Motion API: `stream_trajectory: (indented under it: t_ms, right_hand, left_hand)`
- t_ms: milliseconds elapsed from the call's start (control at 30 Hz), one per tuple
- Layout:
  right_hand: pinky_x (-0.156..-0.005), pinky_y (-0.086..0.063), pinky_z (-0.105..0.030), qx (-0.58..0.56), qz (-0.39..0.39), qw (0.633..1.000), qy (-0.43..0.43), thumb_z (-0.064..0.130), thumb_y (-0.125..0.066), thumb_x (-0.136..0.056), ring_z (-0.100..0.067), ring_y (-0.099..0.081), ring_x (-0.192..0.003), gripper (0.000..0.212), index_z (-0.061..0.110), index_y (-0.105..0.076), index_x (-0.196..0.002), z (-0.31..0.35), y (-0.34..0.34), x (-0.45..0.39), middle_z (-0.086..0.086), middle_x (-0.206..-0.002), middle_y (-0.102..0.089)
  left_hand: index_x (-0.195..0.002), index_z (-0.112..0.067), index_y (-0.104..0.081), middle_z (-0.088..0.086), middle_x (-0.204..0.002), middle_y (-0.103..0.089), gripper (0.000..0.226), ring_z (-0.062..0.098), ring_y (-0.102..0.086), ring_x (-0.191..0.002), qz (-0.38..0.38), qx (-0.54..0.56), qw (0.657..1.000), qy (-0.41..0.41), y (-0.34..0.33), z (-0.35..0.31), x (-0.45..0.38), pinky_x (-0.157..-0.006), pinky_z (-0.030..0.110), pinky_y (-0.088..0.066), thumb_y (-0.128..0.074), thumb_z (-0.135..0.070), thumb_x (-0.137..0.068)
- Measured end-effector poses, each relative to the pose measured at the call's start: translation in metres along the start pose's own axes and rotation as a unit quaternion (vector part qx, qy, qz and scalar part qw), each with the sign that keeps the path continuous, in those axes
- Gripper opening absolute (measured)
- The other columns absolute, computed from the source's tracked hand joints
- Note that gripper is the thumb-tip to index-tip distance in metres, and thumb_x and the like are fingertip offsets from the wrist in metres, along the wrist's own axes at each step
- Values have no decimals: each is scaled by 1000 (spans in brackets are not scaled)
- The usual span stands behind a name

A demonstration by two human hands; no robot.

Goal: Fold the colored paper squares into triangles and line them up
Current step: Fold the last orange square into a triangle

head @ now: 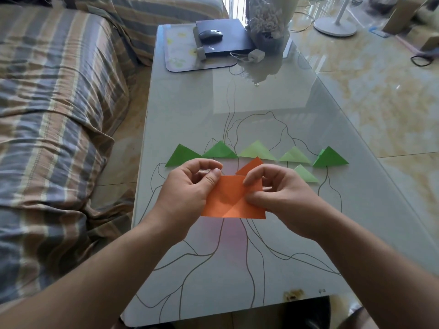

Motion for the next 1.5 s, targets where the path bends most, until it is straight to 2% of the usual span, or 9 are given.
stream_trajectory:
  t_ms: [133,267,400,467,633,867,1067,1433,1500]
  right_hand:
    - [-65,-53,-31,-46,20,999,-16,2,-69,-85,-18,-62,-72,18,18,-77,-86,-1,-3,-1,-6,-83,-66]
    - [-69,-52,-29,-68,64,995,-39,2,-48,-67,-19,-60,-71,39,16,-79,-84,0,-7,1,-12,-81,-63]
    - [-76,-51,-34,12,45,999,-5,13,-72,-80,-18,-64,-76,12,16,-78,-90,1,-5,1,-25,-84,-62]
    - [-74,-50,-34,21,21,1000,3,23,-81,-81,-24,-60,-76,20,8,-75,-94,-2,0,0,-21,-82,-64]
    - [-66,-51,-30,13,-50,998,22,-1,-82,-83,-22,-59,-66,29,12,-69,-105,0,10,-4,-7,-77,-66]
    - [-62,-56,-32,-125,-120,984,-31,1,-83,-77,-23,-60,-58,36,14,-67,-106,-5,23,-6,-12,-74,-63]
    - [-57,-55,-27,-236,-119,962,-71,6,-81,-68,-16,-59,-57,36,14,-64,-100,-15,16,-8,-8,-75,-65]
    - [-65,-50,-33,-196,-77,969,-128,23,-84,-79,-22,-60,-66,43,13,-63,-115,-31,2,-5,-12,-87,-67]
    - [-66,-50,-33,-138,-39,980,-136,21,-79,-89,-22,-61,-69,28,9,-66,-110,-33,-8,-2,-11,-89,-66]
  left_hand:
    - [-103,-22,-74,4,-89,-75,8,11,-70,-73,2,-9,1000,4,0,1,-1,-63,29,-59,-67,-21,-99]
    - [-100,-24,-75,5,-89,-74,8,13,-67,-73,-4,-5,1000,18,5,3,-4,-60,28,-54,-68,-22,-99]
    - [-103,-25,-74,4,-89,-77,8,16,-71,-75,16,-1,999,31,0,4,-1,-63,34,-60,-70,-23,-97]
    - [-105,-26,-72,4,-92,-77,10,18,-74,-79,31,1,999,29,-4,1,2,-68,39,-63,-70,-23,-96]
    - [-114,-23,-69,2,-93,-79,21,24,-78,-89,54,45,996,58,-12,4,6,-72,41,-65,-67,-27,-94]
    - [-128,-10,-61,17,-115,-76,54,30,-75,-103,71,233,959,147,-31,21,8,-84,38,-63,-71,-36,-82]
    - [-114,-9,-66,9,-91,-70,39,17,-69,-77,47,246,953,168,-49,39,18,-80,34,-63,-79,-6,-77]
    - [-107,-10,-65,4,-73,-64,17,14,-60,-68,-20,243,955,168,-42,46,11,-65,25,-56,-67,0,-93]
    - [-106,-9,-65,4,-73,-66,16,14,-60,-66,-19,232,958,165,-42,46,12,-65,25,-56,-67,0,-93]
Point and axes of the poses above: each hand's wrist, its own x-axis away from the middle knuckle, its own y-axis out of the back of the hand, z = x × y, the point moved 10 cm from there along -x, towards the middle knuckle
